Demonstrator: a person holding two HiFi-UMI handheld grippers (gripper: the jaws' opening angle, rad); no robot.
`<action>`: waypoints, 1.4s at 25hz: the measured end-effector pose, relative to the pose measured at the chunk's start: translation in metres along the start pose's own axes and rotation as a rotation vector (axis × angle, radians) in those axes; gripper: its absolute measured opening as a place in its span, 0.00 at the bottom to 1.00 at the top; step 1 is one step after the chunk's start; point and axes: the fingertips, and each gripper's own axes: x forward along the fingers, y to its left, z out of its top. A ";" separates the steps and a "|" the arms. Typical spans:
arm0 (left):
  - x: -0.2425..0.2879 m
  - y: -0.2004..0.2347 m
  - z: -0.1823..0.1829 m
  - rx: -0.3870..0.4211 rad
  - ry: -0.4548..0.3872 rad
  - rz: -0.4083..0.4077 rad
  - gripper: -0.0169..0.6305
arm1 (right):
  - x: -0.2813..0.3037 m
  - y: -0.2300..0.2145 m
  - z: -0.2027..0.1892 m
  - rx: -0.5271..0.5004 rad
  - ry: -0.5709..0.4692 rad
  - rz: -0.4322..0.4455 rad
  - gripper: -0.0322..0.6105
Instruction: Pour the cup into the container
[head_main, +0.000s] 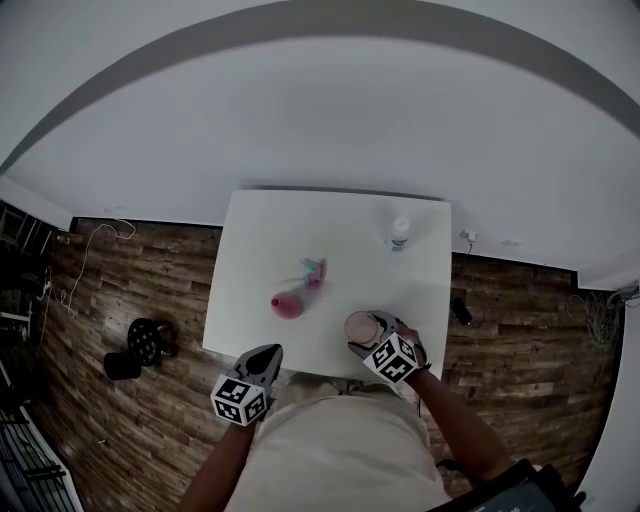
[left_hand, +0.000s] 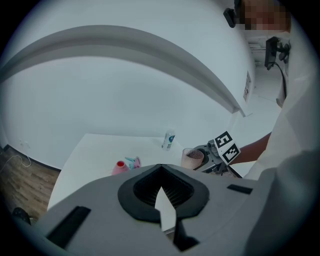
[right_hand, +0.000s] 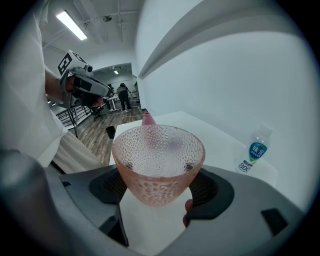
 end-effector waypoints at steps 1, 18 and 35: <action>0.000 0.000 -0.001 0.001 0.002 0.000 0.04 | 0.001 0.001 -0.001 -0.001 0.003 0.002 0.62; -0.004 0.018 -0.014 -0.019 0.035 0.019 0.04 | 0.025 0.007 -0.014 -0.012 0.044 0.025 0.62; -0.002 0.027 -0.020 -0.028 0.059 0.024 0.04 | 0.056 0.011 -0.030 -0.034 0.090 0.057 0.62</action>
